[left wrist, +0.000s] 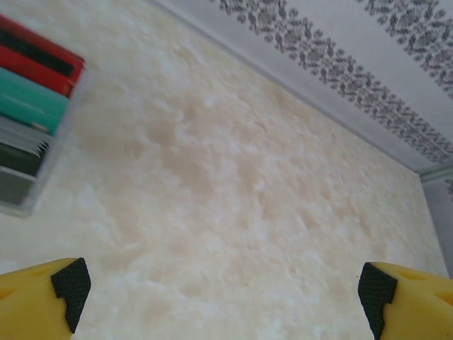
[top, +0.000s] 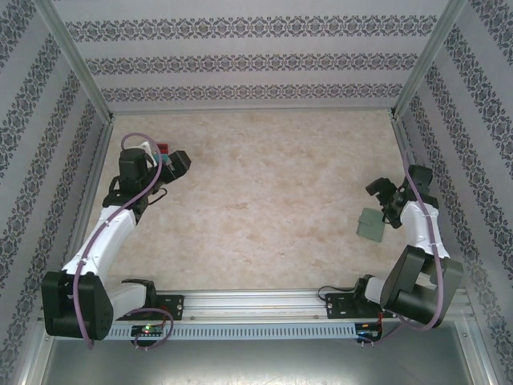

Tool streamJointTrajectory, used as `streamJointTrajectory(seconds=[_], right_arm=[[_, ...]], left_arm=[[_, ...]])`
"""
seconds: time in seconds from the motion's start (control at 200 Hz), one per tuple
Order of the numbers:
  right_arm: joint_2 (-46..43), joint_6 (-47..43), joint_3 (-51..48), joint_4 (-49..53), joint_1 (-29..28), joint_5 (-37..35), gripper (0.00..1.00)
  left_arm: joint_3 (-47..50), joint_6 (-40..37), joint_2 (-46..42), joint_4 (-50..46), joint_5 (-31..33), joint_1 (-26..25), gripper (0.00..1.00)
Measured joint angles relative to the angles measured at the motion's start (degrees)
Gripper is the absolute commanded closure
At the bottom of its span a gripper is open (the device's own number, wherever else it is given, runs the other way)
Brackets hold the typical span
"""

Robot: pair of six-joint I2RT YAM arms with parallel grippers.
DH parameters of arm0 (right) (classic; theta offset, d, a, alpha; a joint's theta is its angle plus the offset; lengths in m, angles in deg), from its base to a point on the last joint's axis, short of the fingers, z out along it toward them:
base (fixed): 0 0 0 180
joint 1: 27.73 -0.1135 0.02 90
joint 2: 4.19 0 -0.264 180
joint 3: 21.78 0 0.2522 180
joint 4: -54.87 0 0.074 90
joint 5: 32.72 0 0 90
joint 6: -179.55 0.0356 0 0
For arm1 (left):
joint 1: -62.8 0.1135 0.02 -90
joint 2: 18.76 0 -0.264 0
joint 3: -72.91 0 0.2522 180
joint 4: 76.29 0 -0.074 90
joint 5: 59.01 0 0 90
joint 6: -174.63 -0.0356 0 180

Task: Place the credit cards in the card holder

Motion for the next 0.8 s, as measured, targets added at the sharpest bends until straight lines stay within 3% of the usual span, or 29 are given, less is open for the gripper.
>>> streamJointTrajectory(seconds=[0.19, 0.475, 0.569, 0.664, 0.804], right_arm=[[5.86, -0.44, 0.68, 1.51, -3.98, -0.24, 0.18], [17.14, -0.2, 5.92, 3.93, -12.68, -1.6, 0.19], [20.48, -1.44, 8.76, 3.63, -17.53, -0.09, 0.27], [22.49, -3.78, 10.19, 2.78, -22.82, 3.1, 0.28], [25.24, -8.83, 12.5, 1.55, -35.5, 7.13, 0.35]], left_arm=[[-0.46, 0.81, -0.22, -1.51, -3.82, -0.11, 0.01], [-0.61, 0.74, -2.43, -4.83, -4.92, -0.13, 0.01], [-0.61, 0.68, -3.19, -5.64, -4.87, -0.13, 0.01], [-0.63, 0.5, -3.74, -6.56, -4.9, -0.17, 0.01], [-0.63, 0.5, -4.83, -7.54, -4.81, -0.5, 0.01]])
